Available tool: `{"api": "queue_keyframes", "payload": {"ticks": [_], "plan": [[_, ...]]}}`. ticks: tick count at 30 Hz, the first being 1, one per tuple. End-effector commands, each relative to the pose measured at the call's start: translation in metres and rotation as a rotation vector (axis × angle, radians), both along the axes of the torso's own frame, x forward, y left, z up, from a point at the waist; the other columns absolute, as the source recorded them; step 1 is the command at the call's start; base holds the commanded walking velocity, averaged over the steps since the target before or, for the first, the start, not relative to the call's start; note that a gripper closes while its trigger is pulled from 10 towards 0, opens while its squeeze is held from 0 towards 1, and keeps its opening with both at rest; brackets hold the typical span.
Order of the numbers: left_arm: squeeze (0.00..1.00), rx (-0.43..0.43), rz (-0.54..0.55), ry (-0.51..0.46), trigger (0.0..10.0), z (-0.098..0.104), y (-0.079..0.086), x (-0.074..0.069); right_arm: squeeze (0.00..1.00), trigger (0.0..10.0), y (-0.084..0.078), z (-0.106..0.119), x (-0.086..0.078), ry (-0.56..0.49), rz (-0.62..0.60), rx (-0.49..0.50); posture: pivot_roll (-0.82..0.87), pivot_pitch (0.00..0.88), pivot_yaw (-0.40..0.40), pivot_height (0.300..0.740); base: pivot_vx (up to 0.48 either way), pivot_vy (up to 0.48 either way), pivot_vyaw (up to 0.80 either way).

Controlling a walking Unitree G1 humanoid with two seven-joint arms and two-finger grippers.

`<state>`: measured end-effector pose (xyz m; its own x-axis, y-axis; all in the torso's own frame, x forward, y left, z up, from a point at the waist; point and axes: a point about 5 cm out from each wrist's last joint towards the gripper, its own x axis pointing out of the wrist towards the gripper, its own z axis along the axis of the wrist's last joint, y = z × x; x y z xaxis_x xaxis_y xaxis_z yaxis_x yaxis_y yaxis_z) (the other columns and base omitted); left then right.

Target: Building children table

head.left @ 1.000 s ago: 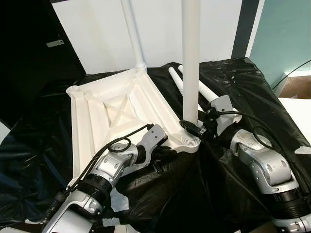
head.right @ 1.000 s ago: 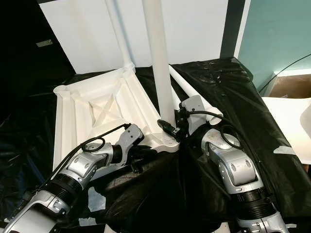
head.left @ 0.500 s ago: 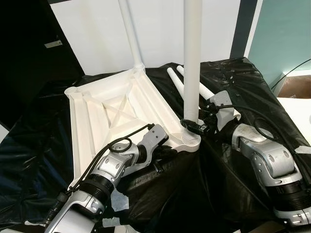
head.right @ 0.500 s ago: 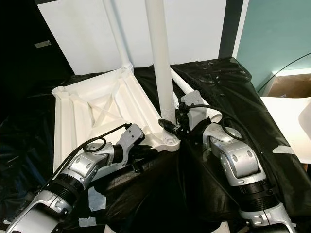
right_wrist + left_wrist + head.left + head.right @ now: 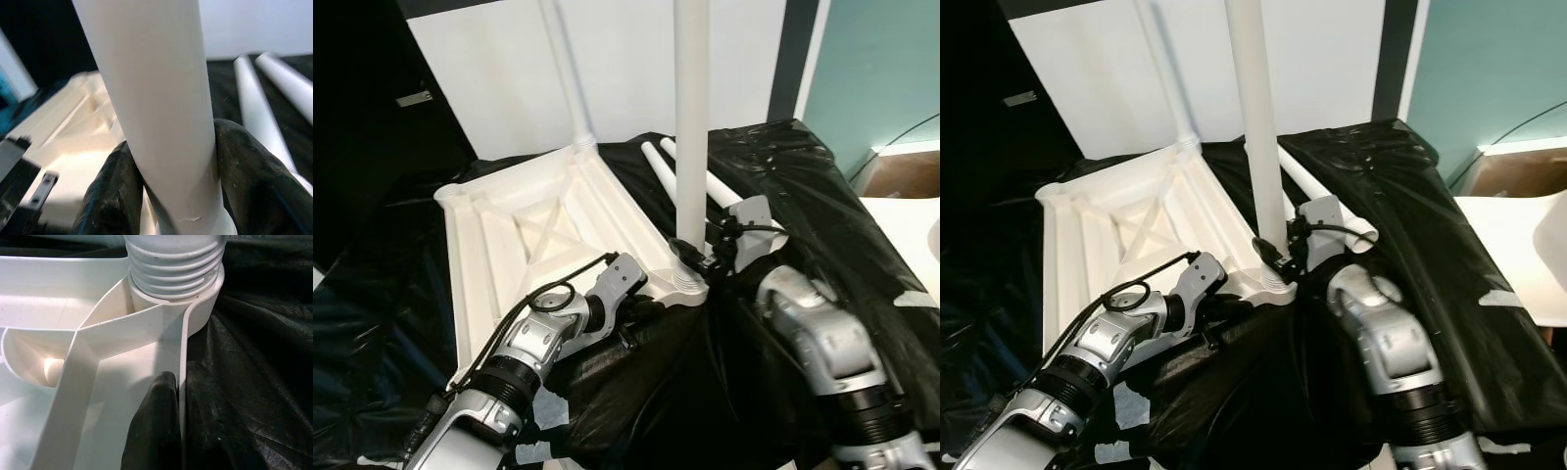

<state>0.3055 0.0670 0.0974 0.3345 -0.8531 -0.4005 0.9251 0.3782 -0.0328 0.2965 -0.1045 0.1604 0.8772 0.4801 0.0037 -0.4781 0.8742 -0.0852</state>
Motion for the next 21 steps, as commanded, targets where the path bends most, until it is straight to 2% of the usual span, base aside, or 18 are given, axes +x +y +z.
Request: {"api": "queue_keyframes", "payload": {"ticks": [1, 3, 9, 10, 11, 12, 15, 16, 17, 18, 20, 21], "plan": [[0.0, 0.006, -0.028, 0.073, 10.0, -0.015, -0.006, -0.01, 0.0, 10.0, 0.003, -0.028, 0.0, 0.104, -0.029, -0.029, -0.06, 0.0, 0.13, 0.74, 0.0, 0.0, 0.0], [0.0, 0.006, -0.029, 0.079, 10.0, -0.015, -0.005, -0.011, 0.0, 10.0, 0.015, -0.03, -0.003, 0.079, -0.002, -0.012, -0.04, 0.0, 0.129, 0.74, 0.0, 0.0, 0.0], [0.0, 0.012, -0.01, 0.085, 10.0, -0.016, 0.001, -0.011, 0.0, 10.0, 0.025, -0.029, -0.002, 0.061, -0.005, 0.005, -0.03, 0.0, 0.119, 0.74, 0.0, 0.0, 0.0], [0.0, 0.011, -0.003, 0.087, 10.0, -0.017, 0.003, -0.012, 0.53, 10.0, 0.025, -0.028, -0.002, 0.053, -0.006, -0.002, -0.03, 0.0, 0.115, 0.74, 0.0, 0.0, 0.0], [0.0, 0.011, -0.003, 0.087, 10.0, -0.017, 0.003, -0.012, 0.53, 10.0, 0.025, -0.028, -0.002, 0.053, -0.006, -0.002, -0.03, 0.0, 0.115, 0.74, 0.0, 0.0, 0.0], [0.0, 0.009, 0.002, 0.089, 10.0, -0.018, 0.003, -0.012, 1.0, 10.0, 0.025, -0.027, -0.002, 0.053, -0.001, 0.002, -0.03, 0.0, 0.11, 0.74, 0.0, 0.0, 0.0], [0.0, 0.003, 0.007, 0.092, 10.0, -0.019, 0.001, -0.013, 1.0, 10.0, 0.022, -0.023, -0.004, 0.008, 0.047, -0.014, -0.04, 0.0, 0.101, 0.74, 0.0, 0.0, 0.0], [0.0, 0.001, 0.009, 0.092, 10.0, -0.02, 0.001, -0.013, 0.37, 10.0, 0.02, -0.022, -0.005, -0.012, 0.065, -0.028, -0.04, 0.0, 0.101, 0.74, 0.0, 0.0, 0.0], [0.0, 0.001, 0.009, 0.092, 10.0, -0.02, 0.001, -0.013, 0.37, 10.0, 0.02, -0.022, -0.005, -0.012, 0.065, -0.028, -0.04, 0.0, 0.101, 0.74, 0.0, 0.0, 0.0], [0.0, 0.0, 0.01, 0.092, 10.0, -0.02, 0.0, -0.013, 0.0, 10.0, 0.018, -0.021, -0.006, -0.034, 0.082, -0.042, -0.04, 0.0, 0.097, 0.74, 0.0, 0.0, 0.0], [0.0, -0.001, 0.01, 0.093, 10.0, -0.02, -0.001, -0.013, 0.0, 10.0, 0.016, -0.021, -0.006, -0.046, 0.091, -0.051, -0.04, 0.0, 0.097, 0.74, 0.0, 0.0, 0.0], [0.0, -0.002, 0.01, 0.093, 10.0, -0.02, -0.003, -0.013, 0.0, 10.0, 0.01, -0.019, -0.006, -0.07, 0.107, -0.071, -0.04, 0.0, 0.097, 0.74, 0.0, 0.0, 0.0]]}}
